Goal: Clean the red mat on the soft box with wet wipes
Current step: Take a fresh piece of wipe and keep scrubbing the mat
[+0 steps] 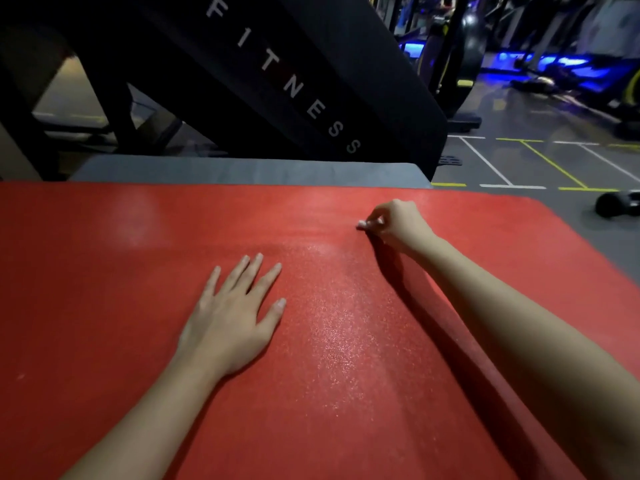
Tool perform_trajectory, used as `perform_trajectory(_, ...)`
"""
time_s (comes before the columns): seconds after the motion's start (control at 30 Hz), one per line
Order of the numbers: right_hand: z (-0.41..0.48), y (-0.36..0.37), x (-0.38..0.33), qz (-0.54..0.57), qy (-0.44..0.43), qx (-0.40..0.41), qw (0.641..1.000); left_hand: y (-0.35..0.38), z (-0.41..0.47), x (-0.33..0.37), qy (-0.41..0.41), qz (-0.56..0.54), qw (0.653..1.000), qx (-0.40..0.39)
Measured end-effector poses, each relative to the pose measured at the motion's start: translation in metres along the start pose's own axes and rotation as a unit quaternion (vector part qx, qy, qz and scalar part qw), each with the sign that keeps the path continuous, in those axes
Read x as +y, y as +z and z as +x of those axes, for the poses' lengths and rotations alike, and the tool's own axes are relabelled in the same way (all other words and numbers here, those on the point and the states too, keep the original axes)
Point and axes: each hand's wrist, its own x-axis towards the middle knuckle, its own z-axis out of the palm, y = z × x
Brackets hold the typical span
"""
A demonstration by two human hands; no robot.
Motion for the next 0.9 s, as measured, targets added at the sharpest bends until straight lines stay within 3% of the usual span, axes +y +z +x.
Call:
perform_trajectory(0.2,0.061,0.002,0.005,0.079,0.096,0.034,0.992,-0.003,-0.001,0.001,-0.005,-0.003,1.000,-0.012)
perform_trajectory(0.43,0.063,-0.011,0.012,0.021,0.012,-0.078,0.997,0.000,-0.001,0.001,0.001,-0.018,1.000,0.007)
perform_trajectory(0.57,0.092,0.006,0.004,0.036,0.037,-0.001,0.999,-0.001,-0.001,0.000,-0.002,-0.004,1.000,-0.008)
perform_trajectory(0.7,0.115,0.020,-0.008,0.122,0.105,0.057,0.985,-0.004,-0.001,0.001,-0.001,-0.018,1.000,-0.008)
perform_trajectory(0.77,0.113,0.022,-0.013,0.136,0.114,0.049,0.983,-0.004,-0.001,-0.001,-0.003,-0.011,1.000,-0.010)
perform_trajectory(0.9,0.085,0.008,-0.008,0.086,0.040,-0.040,0.995,-0.004,0.000,0.000,0.001,-0.025,1.000,0.006)
